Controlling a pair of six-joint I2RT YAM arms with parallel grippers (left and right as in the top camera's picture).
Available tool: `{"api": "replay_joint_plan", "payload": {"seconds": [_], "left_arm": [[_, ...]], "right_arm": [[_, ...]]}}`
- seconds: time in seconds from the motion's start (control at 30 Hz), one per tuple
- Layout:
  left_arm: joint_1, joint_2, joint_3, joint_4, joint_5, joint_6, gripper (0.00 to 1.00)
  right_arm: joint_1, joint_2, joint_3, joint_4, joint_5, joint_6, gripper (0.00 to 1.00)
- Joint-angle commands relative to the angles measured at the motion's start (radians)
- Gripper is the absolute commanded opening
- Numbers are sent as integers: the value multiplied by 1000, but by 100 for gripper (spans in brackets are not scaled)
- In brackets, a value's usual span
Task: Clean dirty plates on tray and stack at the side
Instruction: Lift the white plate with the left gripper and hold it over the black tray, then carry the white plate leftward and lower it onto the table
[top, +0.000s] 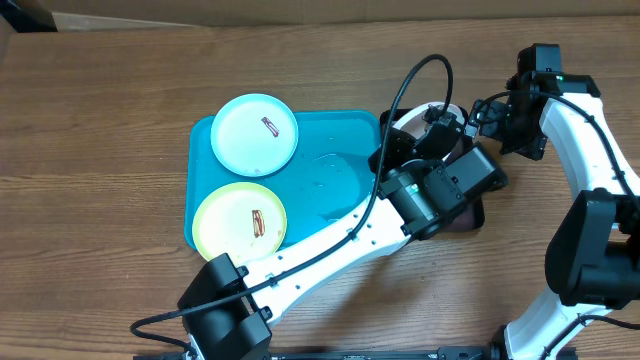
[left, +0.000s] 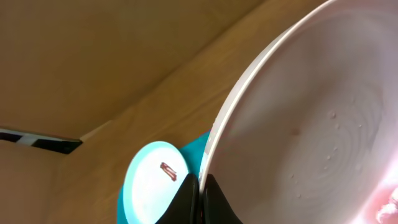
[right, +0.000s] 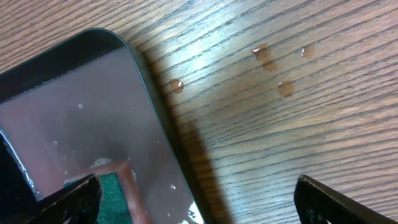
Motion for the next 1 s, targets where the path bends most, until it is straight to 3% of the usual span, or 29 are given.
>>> {"api": "replay_joint_plan", "payload": {"seconds": [0.0, 0.43, 0.53, 0.6, 0.7, 0.77, 0.8, 0.97], "left_arm": [[-14, 6, 30, 7, -96, 19, 4], [-25, 6, 30, 33, -39, 34, 4], [-44, 6, 30, 41, -229, 82, 4], [-44, 6, 30, 65, -277, 75, 4], [-53, 6, 30, 65, -190, 117, 4], [-55, 6, 29, 62, -259, 155, 4], [-55, 6, 29, 71, -274, 103, 4], [-55, 6, 29, 56, -202, 74, 4]], "right_arm": [[3, -7, 10, 4, -1, 3, 100], [3, -7, 10, 4, -1, 3, 100], [3, -7, 10, 4, -1, 3, 100], [3, -7, 10, 4, -1, 3, 100], [3, -7, 10, 4, -1, 3, 100], [3, -7, 10, 4, -1, 3, 100], [3, -7, 10, 4, -1, 3, 100], [3, -7, 10, 4, -1, 4, 100]]}}
